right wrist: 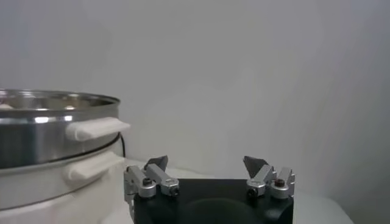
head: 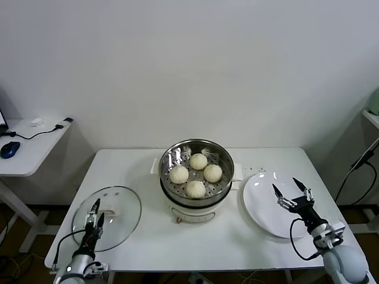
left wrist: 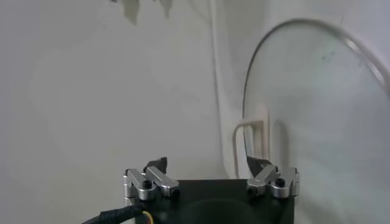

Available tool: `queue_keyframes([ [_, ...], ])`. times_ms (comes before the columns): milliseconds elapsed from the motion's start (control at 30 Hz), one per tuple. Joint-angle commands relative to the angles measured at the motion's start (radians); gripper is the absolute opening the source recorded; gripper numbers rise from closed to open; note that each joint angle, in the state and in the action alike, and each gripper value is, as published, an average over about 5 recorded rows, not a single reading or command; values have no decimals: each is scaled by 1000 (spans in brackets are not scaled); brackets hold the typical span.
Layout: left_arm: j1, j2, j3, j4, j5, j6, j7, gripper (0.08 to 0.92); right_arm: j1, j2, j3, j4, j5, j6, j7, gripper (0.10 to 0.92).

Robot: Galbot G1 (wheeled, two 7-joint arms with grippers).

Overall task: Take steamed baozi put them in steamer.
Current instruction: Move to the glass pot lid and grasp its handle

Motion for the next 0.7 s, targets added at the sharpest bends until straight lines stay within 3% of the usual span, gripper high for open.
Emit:
queue_keyframes([
  [33,-128,26,-4,151,17,-20,-51,823,-16,18,20,-24,-39,13,-3,823],
  [433,-145,36,14,166,-46,-25,-38,798,-26,42,33,-46,-72,36,-19,823],
  [700,-142,36,15,171,-70,-28,-27,576,-23,54,40,-61,-86,45,-26,823],
])
